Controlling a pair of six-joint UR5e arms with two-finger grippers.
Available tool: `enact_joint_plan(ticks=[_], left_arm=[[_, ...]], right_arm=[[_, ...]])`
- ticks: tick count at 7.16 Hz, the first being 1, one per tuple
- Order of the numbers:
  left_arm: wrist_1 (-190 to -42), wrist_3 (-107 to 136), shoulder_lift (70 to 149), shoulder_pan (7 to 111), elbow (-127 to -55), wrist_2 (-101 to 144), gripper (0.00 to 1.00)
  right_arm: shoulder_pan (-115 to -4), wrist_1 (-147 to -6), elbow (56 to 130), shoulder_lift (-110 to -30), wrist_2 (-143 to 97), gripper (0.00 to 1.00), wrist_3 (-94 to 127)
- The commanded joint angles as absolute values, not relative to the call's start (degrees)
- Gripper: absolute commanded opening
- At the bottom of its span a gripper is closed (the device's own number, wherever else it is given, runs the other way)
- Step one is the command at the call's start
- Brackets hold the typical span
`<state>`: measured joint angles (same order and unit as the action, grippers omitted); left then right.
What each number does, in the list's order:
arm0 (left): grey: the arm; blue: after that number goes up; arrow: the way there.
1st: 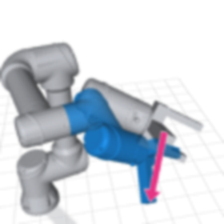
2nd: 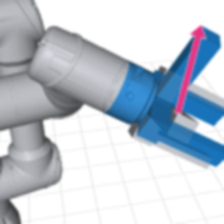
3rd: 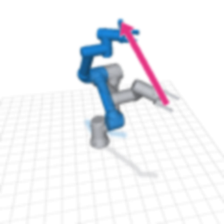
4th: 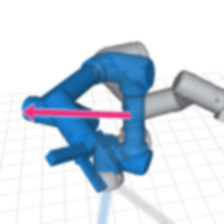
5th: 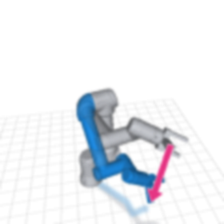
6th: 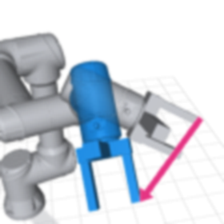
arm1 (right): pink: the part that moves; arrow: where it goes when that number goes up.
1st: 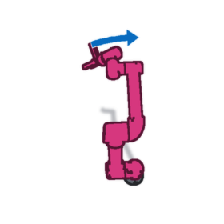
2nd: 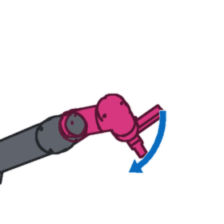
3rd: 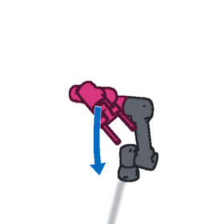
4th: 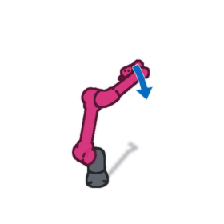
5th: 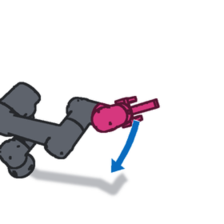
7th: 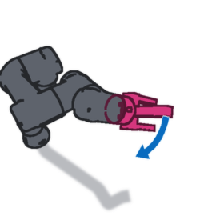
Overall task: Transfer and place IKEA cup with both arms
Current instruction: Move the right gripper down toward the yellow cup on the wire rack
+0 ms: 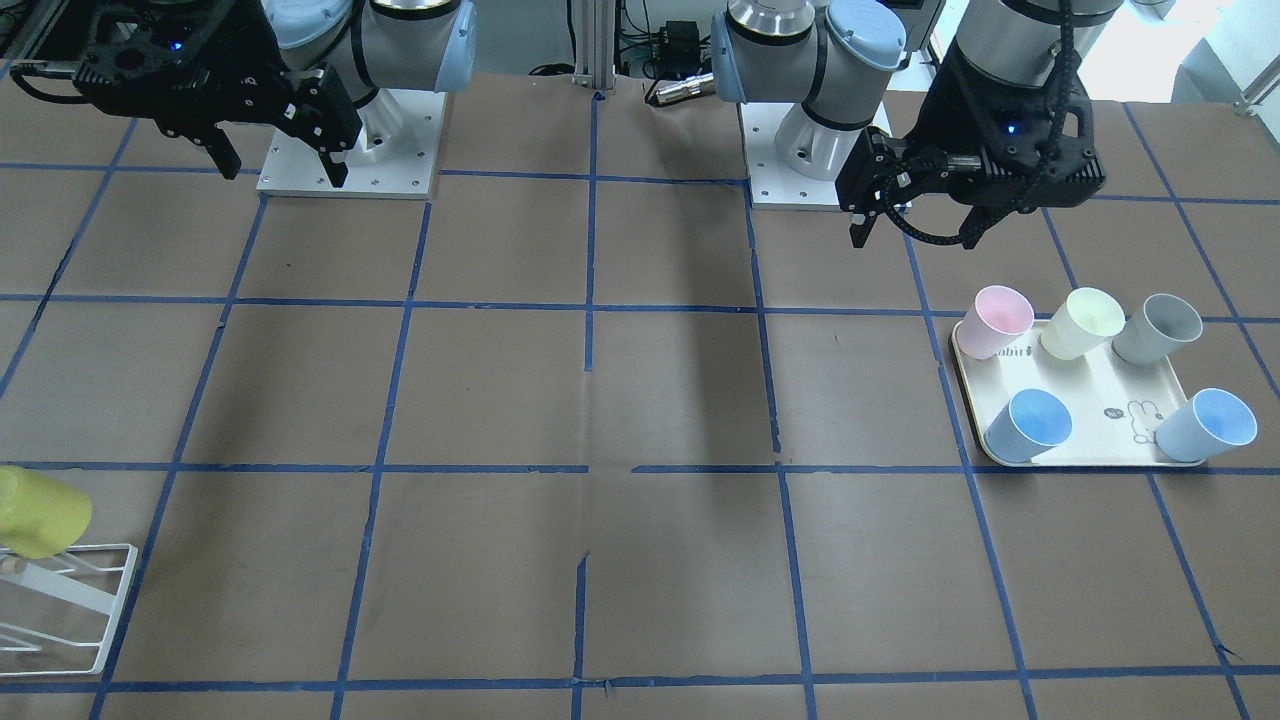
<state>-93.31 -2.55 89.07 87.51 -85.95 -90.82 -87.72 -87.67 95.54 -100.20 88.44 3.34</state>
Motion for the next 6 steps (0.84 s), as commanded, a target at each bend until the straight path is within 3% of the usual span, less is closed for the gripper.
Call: enact_joint_plan(ticks=[1,6], left_arm=[[-93.3,-2.5,89.1,87.5,-85.8,-90.8,1.0],[-93.3,-2.5,89.1,87.5,-85.8,-90.8,1.0]], right_arm=[[-87.7,-87.4,95.5,-100.2,88.5,1.0,3.2],[-87.7,-86.1,95.5,-100.0,88.1,1.0,3.1]])
